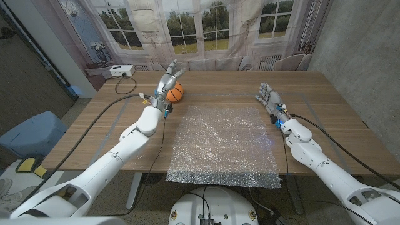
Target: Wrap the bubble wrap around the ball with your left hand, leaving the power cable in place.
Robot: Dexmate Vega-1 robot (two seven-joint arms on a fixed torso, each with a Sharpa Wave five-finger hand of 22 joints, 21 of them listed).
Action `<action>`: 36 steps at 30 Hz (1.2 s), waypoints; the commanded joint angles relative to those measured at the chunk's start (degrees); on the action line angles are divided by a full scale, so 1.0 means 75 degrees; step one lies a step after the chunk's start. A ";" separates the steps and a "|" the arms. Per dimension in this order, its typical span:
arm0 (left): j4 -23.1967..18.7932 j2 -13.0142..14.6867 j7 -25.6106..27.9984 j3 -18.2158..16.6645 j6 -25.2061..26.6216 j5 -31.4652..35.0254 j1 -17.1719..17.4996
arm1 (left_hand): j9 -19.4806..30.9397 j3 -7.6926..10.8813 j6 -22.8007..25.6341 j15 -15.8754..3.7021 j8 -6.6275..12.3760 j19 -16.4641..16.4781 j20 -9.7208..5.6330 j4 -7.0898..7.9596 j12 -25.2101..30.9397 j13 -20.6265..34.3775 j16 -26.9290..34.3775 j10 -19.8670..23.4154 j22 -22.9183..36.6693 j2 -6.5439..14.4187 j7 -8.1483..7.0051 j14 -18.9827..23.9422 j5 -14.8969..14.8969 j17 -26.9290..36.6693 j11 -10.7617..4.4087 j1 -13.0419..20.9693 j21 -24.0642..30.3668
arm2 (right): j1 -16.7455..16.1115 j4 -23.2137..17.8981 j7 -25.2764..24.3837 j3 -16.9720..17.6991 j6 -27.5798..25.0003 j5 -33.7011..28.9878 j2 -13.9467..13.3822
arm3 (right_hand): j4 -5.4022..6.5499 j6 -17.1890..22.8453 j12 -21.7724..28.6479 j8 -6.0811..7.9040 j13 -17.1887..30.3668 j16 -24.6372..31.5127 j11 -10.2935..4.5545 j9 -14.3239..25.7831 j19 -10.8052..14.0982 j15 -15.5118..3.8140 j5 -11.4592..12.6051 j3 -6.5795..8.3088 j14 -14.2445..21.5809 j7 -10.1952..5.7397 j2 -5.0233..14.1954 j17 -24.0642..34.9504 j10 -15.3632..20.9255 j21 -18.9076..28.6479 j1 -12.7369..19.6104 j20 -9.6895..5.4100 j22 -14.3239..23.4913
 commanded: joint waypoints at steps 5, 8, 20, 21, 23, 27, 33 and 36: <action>-0.2257 0.0976 0.0155 0.0577 0.2725 0.2199 0.0141 | 0.0031 0.0072 0.0305 0.0095 0.0065 0.0084 0.0520 -0.0086 -0.0023 0.0061 -0.0001 0.0048 0.0049 -0.0113 -0.0065 0.0186 -0.0025 0.0040 0.0216 0.0485 0.0022 | -0.0479 -0.0476 -0.0220 0.0115 0.0209 0.0036 -0.0092 | -0.0013 -0.0006 0.0051 0.0054 0.0019 0.0056 0.0058 0.0038 0.0036 0.0052 0.0048 0.0038 -0.0040 -0.0071 -0.0014 0.0011 0.0040 0.0045 -0.0011 0.0032 0.0033; -0.2572 0.1099 0.0058 0.0623 0.3197 0.2422 0.0172 | 0.0037 0.0066 0.0345 0.0273 0.0039 0.0021 0.0825 -0.0081 -0.0069 0.0073 -0.0073 0.0007 0.0059 -0.0201 -0.0155 0.0046 -0.0029 0.0052 0.0279 0.0641 -0.0021 | -0.0565 -0.0561 -0.0283 0.0120 0.0252 0.0017 -0.0092 | -0.0011 -0.0006 0.0053 0.0054 0.0018 0.0058 0.0048 0.0038 0.0041 0.0054 0.0048 0.0040 -0.0039 -0.0071 -0.0008 0.0012 0.0048 0.0047 -0.0018 0.0036 0.0033; -0.3529 0.1666 -0.1277 0.1053 0.5124 0.2997 -0.0090 | 0.0050 0.0053 0.0327 0.0318 -0.0066 0.0348 0.1027 -0.0050 -0.0036 0.0101 0.0013 0.0277 0.0080 -0.0376 -0.0142 0.0358 -0.0033 0.0077 0.0327 0.1070 0.0056 | -0.0788 -0.0745 -0.0452 0.0120 0.0388 -0.0037 -0.0062 | -0.0019 -0.0001 0.0048 0.0057 0.0014 0.0059 0.0036 0.0038 0.0043 0.0132 0.0048 0.0040 -0.0035 -0.0073 -0.0010 0.0009 0.0042 0.0050 -0.0033 0.0040 0.0033; -0.3574 0.1715 -0.1432 0.1115 0.5241 0.3034 -0.0147 | 0.0051 0.0052 0.0351 0.0290 -0.0059 0.0370 0.0986 -0.0051 -0.0030 0.0103 0.0012 0.0305 0.0080 -0.0386 -0.0174 0.0369 -0.0032 0.0077 0.0300 0.1100 0.0060 | -0.0801 -0.0752 -0.0475 0.0119 0.0392 -0.0043 -0.0057 | -0.0020 -0.0005 0.0049 0.0056 0.0013 0.0058 0.0042 0.0037 0.0042 0.0138 0.0048 0.0040 -0.0038 -0.0071 -0.0011 0.0009 0.0045 0.0049 -0.0035 0.0038 0.0033; -0.3659 0.1801 -0.1730 0.1253 0.5483 0.3136 -0.0270 | 0.0053 0.0051 0.0400 0.0342 -0.0047 0.0358 0.1009 -0.0049 -0.0035 0.0106 -0.0004 0.0316 0.0079 -0.0398 -0.0137 0.0355 -0.0028 0.0078 0.0289 0.1157 0.0048 | -0.0819 -0.0757 -0.0488 0.0117 0.0403 -0.0046 -0.0051 | -0.0019 -0.0003 0.0050 0.0057 0.0013 0.0060 0.0040 0.0037 0.0043 0.0169 0.0048 0.0040 -0.0035 -0.0073 -0.0011 0.0010 0.0046 0.0050 -0.0040 0.0034 0.0033; -0.3768 0.1890 -0.2065 0.1497 0.5823 0.3379 -0.0447 | 0.0059 0.0040 0.0577 0.0306 -0.0005 0.0338 0.0945 -0.0030 -0.0050 0.0113 -0.0033 0.0343 0.0079 -0.0419 -0.0148 0.0325 -0.0018 0.0080 0.0257 0.1295 0.0019 | -0.0873 -0.0791 -0.0531 0.0120 0.0422 -0.0057 -0.0052 | -0.0019 -0.0004 0.0050 0.0056 0.0012 0.0064 0.0044 0.0037 0.0042 0.0184 0.0048 0.0039 -0.0028 -0.0075 -0.0012 0.0011 0.0049 0.0050 -0.0047 0.0037 0.0033; -0.3837 0.1948 -0.2558 0.1901 0.6221 0.3801 -0.0744 | 0.0064 0.0000 0.0773 0.0190 0.0037 0.0362 0.0896 -0.0018 -0.0052 0.0119 -0.0009 0.0393 0.0077 -0.0486 -0.0045 0.0417 -0.0014 0.0083 0.0232 0.1377 0.0009 | -0.0933 -0.0797 -0.0559 0.0133 0.0463 -0.0051 -0.0048 | -0.0021 0.0000 0.0049 0.0058 0.0011 0.0065 0.0041 0.0037 0.0037 0.0189 0.0049 0.0041 -0.0026 -0.0079 -0.0008 0.0011 0.0050 0.0049 -0.0054 0.0036 0.0033; -0.3839 0.1953 -0.2840 0.2136 0.6400 0.4060 -0.0912 | 0.0067 -0.0021 0.0859 0.0116 0.0049 0.0431 0.0799 -0.0017 -0.0044 0.0121 -0.0001 0.0446 0.0075 -0.0525 0.0019 0.0468 -0.0011 0.0083 0.0205 0.1437 0.0024 | -0.0962 -0.0787 -0.0569 0.0144 0.0500 -0.0050 -0.0043 | -0.0021 0.0002 0.0048 0.0059 0.0010 0.0066 0.0039 0.0037 0.0037 0.0189 0.0049 0.0041 -0.0024 -0.0081 -0.0006 0.0011 0.0048 0.0049 -0.0058 0.0036 0.0033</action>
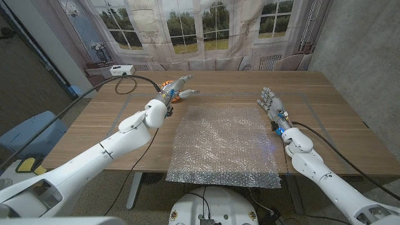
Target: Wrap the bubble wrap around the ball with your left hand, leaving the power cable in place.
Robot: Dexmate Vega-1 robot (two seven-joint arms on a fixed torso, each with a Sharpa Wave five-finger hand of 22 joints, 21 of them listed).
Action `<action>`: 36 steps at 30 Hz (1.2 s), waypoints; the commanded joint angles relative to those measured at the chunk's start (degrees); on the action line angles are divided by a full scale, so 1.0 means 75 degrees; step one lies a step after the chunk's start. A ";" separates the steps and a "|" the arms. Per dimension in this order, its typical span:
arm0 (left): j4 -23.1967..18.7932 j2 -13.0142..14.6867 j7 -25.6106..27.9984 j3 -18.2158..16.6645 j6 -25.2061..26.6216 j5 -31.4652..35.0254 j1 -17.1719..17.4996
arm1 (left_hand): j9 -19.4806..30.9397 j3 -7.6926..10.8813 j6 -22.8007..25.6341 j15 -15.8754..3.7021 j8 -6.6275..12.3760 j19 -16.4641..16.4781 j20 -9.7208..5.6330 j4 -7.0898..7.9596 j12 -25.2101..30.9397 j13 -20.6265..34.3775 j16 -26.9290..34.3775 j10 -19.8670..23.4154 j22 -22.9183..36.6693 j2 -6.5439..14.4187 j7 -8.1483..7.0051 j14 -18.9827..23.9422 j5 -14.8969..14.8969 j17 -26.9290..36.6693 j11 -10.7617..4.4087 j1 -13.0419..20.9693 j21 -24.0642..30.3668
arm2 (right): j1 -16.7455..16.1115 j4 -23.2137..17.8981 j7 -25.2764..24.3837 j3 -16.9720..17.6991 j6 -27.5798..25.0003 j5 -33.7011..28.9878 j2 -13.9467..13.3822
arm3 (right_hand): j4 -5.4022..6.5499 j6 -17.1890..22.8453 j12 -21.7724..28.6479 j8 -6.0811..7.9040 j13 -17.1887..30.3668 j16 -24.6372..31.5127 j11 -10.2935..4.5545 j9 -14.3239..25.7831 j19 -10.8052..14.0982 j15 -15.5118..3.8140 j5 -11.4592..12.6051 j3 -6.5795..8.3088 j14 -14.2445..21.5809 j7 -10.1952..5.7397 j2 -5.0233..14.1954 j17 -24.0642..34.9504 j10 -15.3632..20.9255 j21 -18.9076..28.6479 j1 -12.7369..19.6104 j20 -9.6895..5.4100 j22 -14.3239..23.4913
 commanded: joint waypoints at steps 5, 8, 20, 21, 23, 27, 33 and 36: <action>-0.0344 0.0229 -0.1502 0.1180 0.1235 0.1273 -0.0831 | 0.0026 -0.0072 0.0484 -0.0197 0.0148 0.0174 -0.0185 0.0005 0.0054 0.0019 0.0051 0.0316 0.0004 -0.0071 0.0071 0.0197 0.0031 0.0010 -0.0006 0.0298 0.0012 | -0.0199 -0.0022 -0.0089 0.0056 0.0165 0.0028 0.0027 | -0.0024 0.0002 0.0051 0.0029 0.0011 0.0068 0.0046 0.0037 0.0031 0.0100 0.0049 0.0044 0.0003 -0.0081 0.0018 0.0009 0.0058 0.0047 -0.0038 0.0039 0.0035; -0.0348 0.0207 -0.1794 0.1397 0.1419 0.1588 -0.0965 | 0.0028 -0.0088 0.0560 -0.0242 0.0149 0.0228 -0.0234 0.0006 0.0086 0.0021 0.0061 0.0437 0.0001 -0.0093 0.0062 0.0265 0.0035 0.0008 -0.0047 0.0372 0.0019 | -0.0227 0.0012 -0.0072 0.0077 0.0219 0.0057 0.0046 | -0.0026 -0.0001 0.0051 0.0028 0.0010 0.0067 0.0045 0.0037 0.0031 0.0100 0.0049 0.0043 0.0001 -0.0079 0.0015 0.0009 0.0059 0.0048 -0.0044 0.0038 0.0035; -0.0265 0.0051 -0.2974 0.2067 0.1964 0.2801 -0.1393 | 0.0034 -0.0166 0.0944 -0.0337 0.0217 0.0306 -0.0275 0.0029 0.0104 0.0027 0.0058 0.0599 -0.0005 -0.0171 0.0119 0.0383 0.0046 0.0006 0.0024 0.0508 0.0014 | -0.0215 0.0185 0.0007 0.0101 0.0298 0.0129 0.0115 | -0.0031 0.0001 0.0053 0.0029 0.0008 0.0070 0.0048 0.0037 0.0031 0.0104 0.0050 0.0046 0.0008 -0.0080 0.0018 0.0009 0.0068 0.0049 -0.0058 0.0039 0.0035; -0.0252 0.0042 -0.3088 0.2117 0.1986 0.2902 -0.1433 | 0.0035 -0.0172 0.0956 -0.0331 0.0215 0.0300 -0.0280 0.0028 0.0096 0.0028 0.0050 0.0589 -0.0006 -0.0180 0.0124 0.0372 0.0049 0.0006 0.0049 0.0520 0.0009 | -0.0211 0.0195 0.0013 0.0102 0.0296 0.0135 0.0119 | -0.0031 0.0000 0.0051 0.0029 0.0008 0.0070 0.0038 0.0037 0.0032 0.0108 0.0050 0.0046 0.0008 -0.0082 0.0017 0.0010 0.0065 0.0050 -0.0060 0.0042 0.0035; -0.0223 0.0014 -0.3287 0.2173 0.2008 0.3036 -0.1489 | 0.0035 -0.0185 0.1018 -0.0323 0.0227 0.0285 -0.0297 0.0026 0.0085 0.0029 0.0038 0.0577 -0.0007 -0.0199 0.0110 0.0355 0.0057 0.0006 0.0061 0.0547 -0.0004 | -0.0200 0.0215 0.0026 0.0101 0.0298 0.0137 0.0123 | -0.0031 0.0000 0.0051 0.0029 0.0008 0.0071 0.0041 0.0036 0.0031 0.0106 0.0050 0.0046 0.0010 -0.0081 0.0018 0.0010 0.0065 0.0050 -0.0062 0.0040 0.0035; -0.0135 -0.0049 -0.3703 0.2329 0.2012 0.3364 -0.1620 | 0.0036 -0.0204 0.1109 -0.0326 0.0241 0.0292 -0.0323 0.0007 0.0074 0.0031 0.0026 0.0580 -0.0010 -0.0247 0.0112 0.0351 0.0078 0.0005 0.0030 0.0622 -0.0013 | -0.0183 0.0270 0.0052 0.0103 0.0312 0.0155 0.0146 | -0.0030 0.0000 0.0051 0.0028 0.0007 0.0072 0.0043 0.0036 0.0032 0.0111 0.0050 0.0045 0.0011 -0.0081 0.0017 0.0011 0.0067 0.0050 -0.0071 0.0046 0.0035; -0.0028 -0.0160 -0.4232 0.2502 0.2028 0.3921 -0.1739 | 0.0038 -0.0241 0.1314 -0.0346 0.0288 0.0318 -0.0340 -0.0022 0.0077 0.0035 0.0021 0.0638 -0.0015 -0.0345 0.0104 0.0377 0.0119 0.0004 0.0024 0.0765 -0.0025 | -0.0164 0.0336 0.0087 0.0107 0.0340 0.0176 0.0177 | -0.0029 -0.0003 0.0055 0.0027 0.0007 0.0073 0.0061 0.0036 0.0036 0.0109 0.0050 0.0045 0.0011 -0.0087 0.0020 0.0012 0.0082 0.0053 -0.0084 0.0037 0.0035; 0.0017 -0.0217 -0.4459 0.2577 0.2030 0.4235 -0.1772 | 0.0038 -0.0261 0.1455 -0.0371 0.0314 0.0346 -0.0366 -0.0026 0.0081 0.0037 0.0029 0.0687 -0.0018 -0.0389 0.0142 0.0424 0.0147 0.0003 -0.0029 0.0881 -0.0029 | -0.0149 0.0370 0.0101 0.0106 0.0350 0.0180 0.0191 | -0.0028 -0.0001 0.0056 0.0028 0.0006 0.0074 0.0053 0.0036 0.0035 0.0116 0.0051 0.0046 0.0013 -0.0092 0.0023 0.0013 0.0086 0.0053 -0.0089 0.0038 0.0035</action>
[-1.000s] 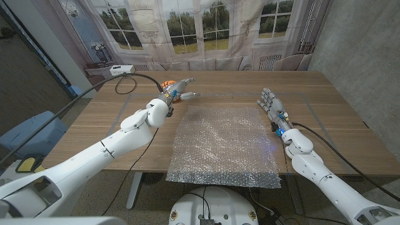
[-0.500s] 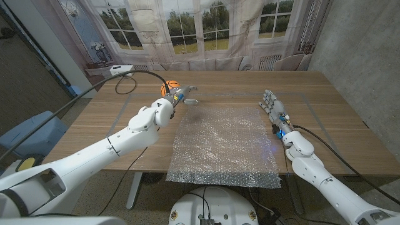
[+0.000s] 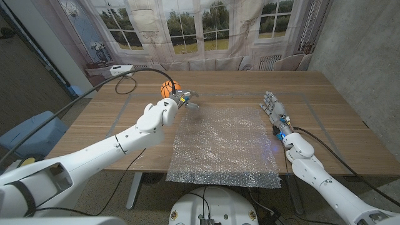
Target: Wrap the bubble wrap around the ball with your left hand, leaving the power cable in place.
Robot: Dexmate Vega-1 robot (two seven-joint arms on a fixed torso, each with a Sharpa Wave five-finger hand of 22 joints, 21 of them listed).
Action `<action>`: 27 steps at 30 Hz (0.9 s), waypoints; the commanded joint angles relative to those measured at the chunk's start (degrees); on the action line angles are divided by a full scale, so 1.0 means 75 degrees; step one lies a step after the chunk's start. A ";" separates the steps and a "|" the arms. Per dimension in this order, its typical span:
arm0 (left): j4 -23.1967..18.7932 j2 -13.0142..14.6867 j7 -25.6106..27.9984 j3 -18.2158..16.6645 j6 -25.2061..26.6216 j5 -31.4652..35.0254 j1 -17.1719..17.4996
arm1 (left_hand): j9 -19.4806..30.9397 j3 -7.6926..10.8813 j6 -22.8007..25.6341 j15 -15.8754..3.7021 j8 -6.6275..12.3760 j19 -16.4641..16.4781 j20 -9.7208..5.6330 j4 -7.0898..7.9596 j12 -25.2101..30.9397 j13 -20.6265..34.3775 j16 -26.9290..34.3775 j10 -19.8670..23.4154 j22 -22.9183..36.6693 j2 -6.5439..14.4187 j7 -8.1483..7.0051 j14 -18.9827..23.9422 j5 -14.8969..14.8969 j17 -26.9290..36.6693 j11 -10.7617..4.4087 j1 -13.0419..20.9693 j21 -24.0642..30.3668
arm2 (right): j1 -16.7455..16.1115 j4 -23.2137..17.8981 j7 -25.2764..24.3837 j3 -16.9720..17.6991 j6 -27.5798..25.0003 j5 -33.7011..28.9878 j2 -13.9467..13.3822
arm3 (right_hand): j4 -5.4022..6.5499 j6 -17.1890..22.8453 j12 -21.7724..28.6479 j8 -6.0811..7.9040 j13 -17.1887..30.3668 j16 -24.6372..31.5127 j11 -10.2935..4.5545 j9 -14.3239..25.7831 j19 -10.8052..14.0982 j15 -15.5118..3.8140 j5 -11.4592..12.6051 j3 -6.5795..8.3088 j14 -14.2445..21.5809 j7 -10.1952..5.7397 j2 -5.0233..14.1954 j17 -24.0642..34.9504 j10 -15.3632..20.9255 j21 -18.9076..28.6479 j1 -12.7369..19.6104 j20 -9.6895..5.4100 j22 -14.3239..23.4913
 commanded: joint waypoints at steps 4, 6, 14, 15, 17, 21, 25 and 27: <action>0.0230 -0.0266 -0.1398 0.0421 0.0106 0.1544 -0.0263 | 0.0043 -0.0085 0.0435 -0.0080 0.0148 0.0066 -0.0069 0.0012 0.0054 0.0041 -0.0021 0.0194 -0.0004 -0.0076 0.0066 0.0152 0.0110 0.0024 -0.0035 0.0277 -0.0041 | 0.0070 0.0188 0.0088 0.0014 0.0060 0.0048 0.0084 | -0.0029 0.0001 0.0025 0.0030 0.0025 0.0074 0.0031 0.0036 0.0037 0.0081 0.0052 0.0049 -0.0022 -0.0089 0.0026 0.0012 0.0057 0.0054 -0.0027 0.0032 0.0035; 0.0260 -0.0307 -0.1519 0.0412 0.0077 0.1687 -0.0251 | 0.0044 -0.0098 0.0485 -0.0100 0.0152 0.0073 -0.0108 0.0017 0.0059 0.0041 -0.0009 0.0224 -0.0004 -0.0090 0.0080 0.0196 0.0118 0.0023 -0.0041 0.0312 -0.0044 | 0.0083 0.0202 0.0083 0.0010 0.0059 0.0036 0.0087 | -0.0029 0.0001 0.0026 0.0030 0.0025 0.0075 0.0024 0.0036 0.0036 0.0082 0.0053 0.0050 -0.0020 -0.0086 0.0028 0.0012 0.0061 0.0054 -0.0030 0.0037 0.0035; 0.0424 -0.0508 -0.2130 0.0516 0.0018 0.2633 -0.0255 | 0.0050 -0.0174 0.0853 -0.0143 0.0214 0.0130 -0.0134 0.0053 0.0109 0.0046 -0.0006 0.0437 -0.0002 -0.0144 0.0162 0.0277 0.0147 0.0022 -0.0050 0.0469 -0.0051 | 0.0135 0.0328 0.0116 0.0007 0.0110 0.0061 0.0166 | -0.0027 0.0001 0.0025 0.0030 0.0024 0.0077 0.0026 0.0036 0.0039 0.0064 0.0054 0.0054 -0.0017 -0.0092 0.0037 0.0013 0.0066 0.0056 -0.0046 0.0036 0.0035; 0.0442 -0.0535 -0.2175 0.0503 0.0001 0.2723 -0.0237 | 0.0051 -0.0182 0.0860 -0.0137 0.0208 0.0129 -0.0136 0.0055 0.0109 0.0046 -0.0008 0.0447 -0.0002 -0.0149 0.0164 0.0280 0.0150 0.0022 -0.0066 0.0484 -0.0054 | 0.0138 0.0338 0.0118 0.0007 0.0111 0.0064 0.0174 | -0.0027 0.0002 0.0025 0.0030 0.0024 0.0077 0.0029 0.0036 0.0042 0.0068 0.0054 0.0054 -0.0017 -0.0094 0.0037 0.0013 0.0066 0.0057 -0.0047 0.0035 0.0035; 0.0511 -0.0607 -0.2345 0.0539 -0.0038 0.3003 -0.0238 | 0.0051 -0.0190 0.0873 -0.0139 0.0204 0.0130 -0.0133 0.0058 0.0105 0.0047 -0.0011 0.0446 -0.0002 -0.0154 0.0176 0.0280 0.0152 0.0022 -0.0070 0.0499 -0.0057 | 0.0146 0.0356 0.0109 0.0002 0.0118 0.0054 0.0184 | -0.0028 0.0002 0.0022 0.0030 0.0023 0.0080 0.0013 0.0036 0.0042 0.0067 0.0054 0.0054 -0.0007 -0.0091 0.0035 0.0013 0.0059 0.0057 -0.0051 0.0037 0.0035; 0.0642 -0.0726 -0.2512 0.0433 -0.0206 0.3135 -0.0171 | 0.0053 -0.0213 0.0937 -0.0142 0.0207 0.0122 -0.0133 0.0067 0.0101 0.0048 -0.0017 0.0459 -0.0001 -0.0166 0.0180 0.0284 0.0158 0.0022 -0.0073 0.0533 -0.0067 | 0.0147 0.0373 0.0087 0.0008 0.0145 0.0049 0.0207 | -0.0030 0.0003 0.0023 0.0031 0.0023 0.0080 0.0014 0.0036 0.0042 0.0076 0.0055 0.0054 -0.0006 -0.0097 0.0035 0.0013 0.0065 0.0057 -0.0056 0.0034 0.0035; 0.0847 -0.0859 -0.2663 0.0497 -0.0309 0.3606 -0.0157 | 0.0054 -0.0234 0.0984 -0.0140 0.0203 0.0107 -0.0145 0.0075 0.0096 0.0049 -0.0023 0.0467 0.0000 -0.0176 0.0189 0.0284 0.0163 0.0022 -0.0069 0.0562 -0.0080 | 0.0146 0.0371 0.0058 0.0004 0.0128 0.0037 0.0209 | -0.0031 0.0001 0.0024 0.0030 0.0023 0.0079 0.0028 0.0035 0.0041 0.0077 0.0055 0.0055 -0.0007 -0.0095 0.0034 0.0013 0.0069 0.0057 -0.0063 0.0032 0.0035; 0.0939 -0.0934 -0.2727 0.0482 -0.0367 0.3746 -0.0128 | 0.0054 -0.0247 0.0994 -0.0141 0.0194 0.0097 -0.0155 0.0081 0.0092 0.0049 -0.0027 0.0470 0.0001 -0.0180 0.0180 0.0285 0.0165 0.0022 -0.0079 0.0576 -0.0087 | 0.0144 0.0377 0.0052 0.0004 0.0131 0.0041 0.0220 | -0.0031 0.0002 0.0026 0.0030 0.0023 0.0082 0.0037 0.0035 0.0044 0.0087 0.0056 0.0055 0.0003 -0.0098 0.0034 0.0013 0.0075 0.0058 -0.0067 0.0035 0.0035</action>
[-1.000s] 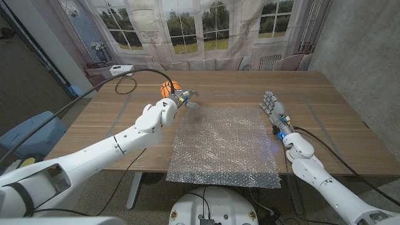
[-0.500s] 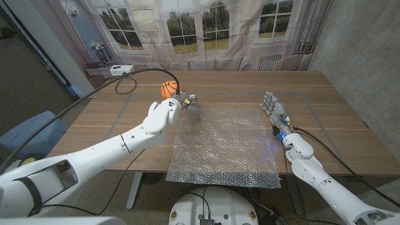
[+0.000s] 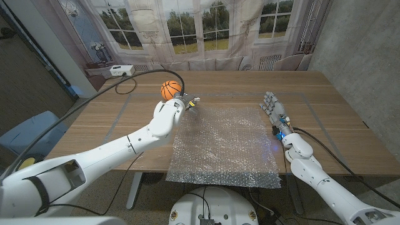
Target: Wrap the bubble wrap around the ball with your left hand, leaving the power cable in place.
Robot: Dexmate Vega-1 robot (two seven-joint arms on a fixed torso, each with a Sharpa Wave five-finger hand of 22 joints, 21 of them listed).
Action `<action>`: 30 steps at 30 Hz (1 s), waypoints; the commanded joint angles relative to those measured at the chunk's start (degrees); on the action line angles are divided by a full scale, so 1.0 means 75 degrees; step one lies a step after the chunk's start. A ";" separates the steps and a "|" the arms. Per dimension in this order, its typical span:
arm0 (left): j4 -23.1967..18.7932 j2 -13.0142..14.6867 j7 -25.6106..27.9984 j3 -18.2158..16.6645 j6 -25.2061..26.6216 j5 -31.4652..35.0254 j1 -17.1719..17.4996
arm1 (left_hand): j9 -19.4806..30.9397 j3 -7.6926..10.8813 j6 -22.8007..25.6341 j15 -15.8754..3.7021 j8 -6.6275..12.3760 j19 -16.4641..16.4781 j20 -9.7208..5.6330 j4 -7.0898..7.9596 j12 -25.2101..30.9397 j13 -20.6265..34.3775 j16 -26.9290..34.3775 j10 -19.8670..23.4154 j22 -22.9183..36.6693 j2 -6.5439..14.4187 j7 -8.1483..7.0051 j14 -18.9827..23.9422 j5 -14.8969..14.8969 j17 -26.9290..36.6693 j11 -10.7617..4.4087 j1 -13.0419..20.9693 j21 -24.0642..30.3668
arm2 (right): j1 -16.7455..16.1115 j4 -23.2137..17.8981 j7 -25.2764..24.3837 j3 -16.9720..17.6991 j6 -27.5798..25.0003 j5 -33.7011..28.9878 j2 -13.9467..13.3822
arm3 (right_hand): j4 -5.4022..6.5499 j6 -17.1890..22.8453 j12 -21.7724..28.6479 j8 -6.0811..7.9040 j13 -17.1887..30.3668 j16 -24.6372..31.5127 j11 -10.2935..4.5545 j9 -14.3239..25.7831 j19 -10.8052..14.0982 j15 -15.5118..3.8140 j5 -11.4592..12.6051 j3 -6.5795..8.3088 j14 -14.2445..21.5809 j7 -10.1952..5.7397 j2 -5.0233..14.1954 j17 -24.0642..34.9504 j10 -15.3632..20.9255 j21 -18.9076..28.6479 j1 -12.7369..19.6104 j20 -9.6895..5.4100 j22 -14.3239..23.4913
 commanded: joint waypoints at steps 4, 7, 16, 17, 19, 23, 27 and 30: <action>0.0548 -0.0448 -0.0635 -0.0052 -0.0407 0.1233 0.0151 | 0.0017 -0.0067 0.0083 -0.0179 0.0013 -0.0016 -0.0064 0.0013 0.0022 0.0012 -0.0043 0.0050 0.0001 -0.0010 -0.0025 0.0021 0.0057 0.0020 -0.0008 0.0126 -0.0039 | 0.0007 0.0061 -0.0085 -0.0014 -0.0004 -0.0027 0.0063 | -0.0010 -0.0001 0.0060 0.0030 0.0022 0.0030 0.0038 0.0036 0.0040 0.0074 0.0056 0.0033 0.0027 -0.0093 0.0009 0.0012 0.0153 0.0057 -0.0062 0.0047 0.0035; 0.0627 -0.0508 -0.0640 -0.0118 -0.0478 0.1305 0.0193 | 0.0018 -0.0080 0.0092 -0.0181 0.0002 -0.0015 -0.0079 0.0020 0.0017 0.0013 -0.0053 0.0051 0.0002 -0.0010 -0.0024 0.0003 0.0058 0.0020 -0.0010 0.0143 -0.0042 | 0.0003 0.0061 -0.0104 -0.0015 0.0003 -0.0036 0.0071 | -0.0011 0.0002 0.0060 0.0031 0.0022 0.0031 0.0035 0.0036 0.0039 0.0080 0.0057 0.0034 0.0033 -0.0097 0.0009 0.0012 0.0158 0.0057 -0.0065 0.0048 0.0035; 0.0817 -0.0560 -0.0214 -0.0259 -0.0673 0.1464 0.0393 | 0.0031 -0.0125 0.0777 -0.0341 0.0136 0.0145 -0.0146 0.0043 0.0088 0.0014 0.0024 0.0388 0.0019 0.0128 0.0076 0.0288 0.0041 0.0018 -0.0107 0.0408 -0.0008 | 0.0018 0.0090 -0.0156 -0.0040 0.0003 -0.0067 0.0111 | -0.0017 0.0003 0.0059 0.0031 0.0023 0.0030 0.0054 0.0035 0.0035 0.0085 0.0059 0.0037 0.0037 -0.0098 0.0009 0.0011 0.0170 0.0055 -0.0074 0.0060 0.0035; 0.0841 -0.0561 -0.0154 -0.0279 -0.0692 0.1455 0.0421 | 0.0034 -0.0127 0.0871 -0.0369 0.0155 0.0158 -0.0152 0.0042 0.0098 0.0013 0.0025 0.0440 0.0022 0.0152 0.0137 0.0313 0.0033 0.0018 -0.0136 0.0452 -0.0006 | 0.0015 0.0087 -0.0179 -0.0044 0.0004 -0.0082 0.0115 | -0.0017 0.0004 0.0056 0.0032 0.0023 0.0030 0.0044 0.0035 0.0035 0.0085 0.0059 0.0038 0.0037 -0.0093 0.0009 0.0011 0.0164 0.0056 -0.0076 0.0060 0.0035; 0.0880 -0.0564 -0.0048 -0.0310 -0.0718 0.1446 0.0475 | 0.0038 -0.0147 0.1072 -0.0403 0.0191 0.0203 -0.0170 0.0041 0.0132 0.0013 0.0050 0.0589 0.0030 0.0186 0.0141 0.0428 0.0010 0.0018 -0.0152 0.0536 0.0007 | 0.0003 0.0078 -0.0206 -0.0044 0.0001 -0.0084 0.0124 | -0.0018 0.0003 0.0055 0.0031 0.0023 0.0030 0.0049 0.0035 0.0038 0.0092 0.0059 0.0038 0.0038 -0.0103 0.0009 0.0011 0.0165 0.0057 -0.0079 0.0057 0.0035; 0.0940 -0.0548 0.0338 -0.0393 -0.0762 0.1367 0.0619 | 0.0054 -0.0195 0.1804 -0.0555 0.0347 0.0394 -0.0239 0.0018 0.0237 0.0012 0.0115 0.1100 0.0053 0.0306 0.0125 0.0803 -0.0051 0.0018 -0.0299 0.0854 0.0071 | -0.0019 0.0050 -0.0273 -0.0050 -0.0003 -0.0109 0.0133 | -0.0019 0.0007 0.0052 0.0033 0.0023 0.0035 0.0036 0.0035 0.0036 0.0102 0.0059 0.0039 0.0052 -0.0106 0.0009 0.0011 0.0165 0.0056 -0.0086 0.0064 0.0035; 0.0968 -0.0500 0.0951 -0.0471 -0.0779 0.1316 0.0793 | 0.0084 -0.0146 0.3115 -0.0747 0.0675 0.0704 -0.0293 -0.0043 0.0327 0.0003 0.0214 0.1807 0.0089 0.0673 0.0210 0.1423 -0.0156 0.0026 -0.0426 0.1638 0.0204 | -0.0023 0.0002 -0.0352 -0.0073 -0.0022 -0.0173 0.0124 | -0.0022 0.0008 0.0051 0.0033 0.0023 0.0033 0.0036 0.0035 0.0036 0.0103 0.0059 0.0040 0.0051 -0.0109 0.0008 0.0010 0.0166 0.0057 -0.0087 0.0064 0.0035; 0.0963 -0.0462 0.1721 -0.0601 -0.0792 0.1141 0.1009 | 0.0125 -0.0081 0.4122 -0.0976 0.0953 0.1042 -0.0410 -0.0079 0.0394 0.0000 0.0342 0.2422 0.0115 0.1013 0.0560 0.2036 -0.0071 0.0044 -0.0471 0.2368 0.0375 | -0.0025 -0.0043 -0.0408 -0.0088 -0.0036 -0.0214 0.0120 | -0.0024 0.0008 0.0052 0.0033 0.0024 0.0035 0.0036 0.0035 0.0035 0.0106 0.0059 0.0041 0.0057 -0.0110 0.0008 0.0010 0.0172 0.0056 -0.0088 0.0065 0.0035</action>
